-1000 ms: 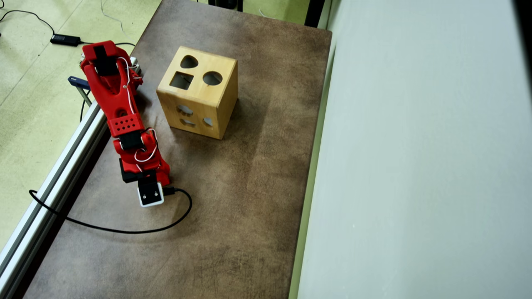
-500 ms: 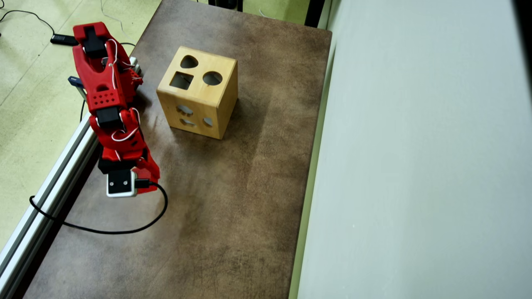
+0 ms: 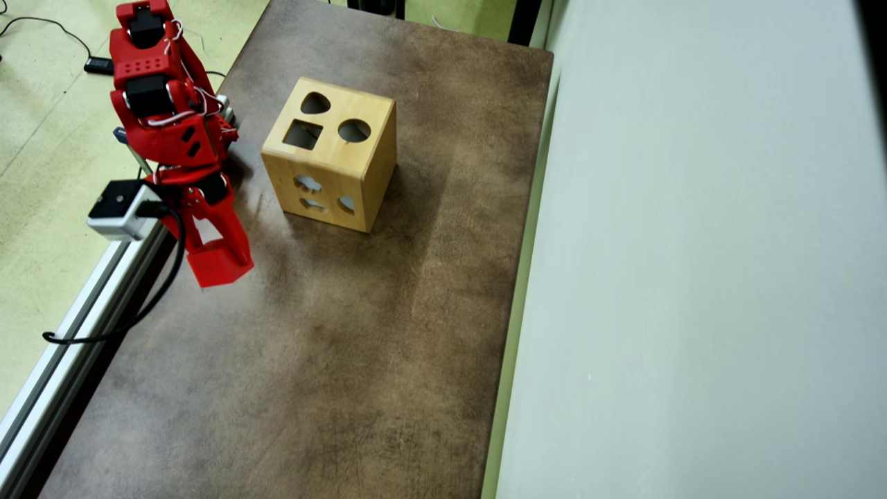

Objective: Pick and place the red cube on the square hole

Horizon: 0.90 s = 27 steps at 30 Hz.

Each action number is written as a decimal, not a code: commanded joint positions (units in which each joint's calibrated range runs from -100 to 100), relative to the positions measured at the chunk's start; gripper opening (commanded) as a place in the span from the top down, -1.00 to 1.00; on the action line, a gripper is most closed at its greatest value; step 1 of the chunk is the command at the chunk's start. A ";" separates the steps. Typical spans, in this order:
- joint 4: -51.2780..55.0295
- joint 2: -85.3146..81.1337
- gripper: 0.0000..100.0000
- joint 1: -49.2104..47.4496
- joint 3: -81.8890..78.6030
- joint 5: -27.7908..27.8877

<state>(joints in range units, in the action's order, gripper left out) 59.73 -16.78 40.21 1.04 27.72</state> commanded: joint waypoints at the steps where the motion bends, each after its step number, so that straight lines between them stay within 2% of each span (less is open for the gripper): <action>1: 0.31 -8.40 0.97 -2.76 1.47 -3.03; 8: 1.35 -13.58 0.97 -8.41 0.57 -6.69; 17: 18.56 -19.10 0.97 -18.96 1.47 -6.54; 27: 23.47 -21.31 0.97 -21.41 0.39 -7.18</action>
<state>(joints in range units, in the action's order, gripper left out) 80.55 -36.53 19.15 1.04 20.73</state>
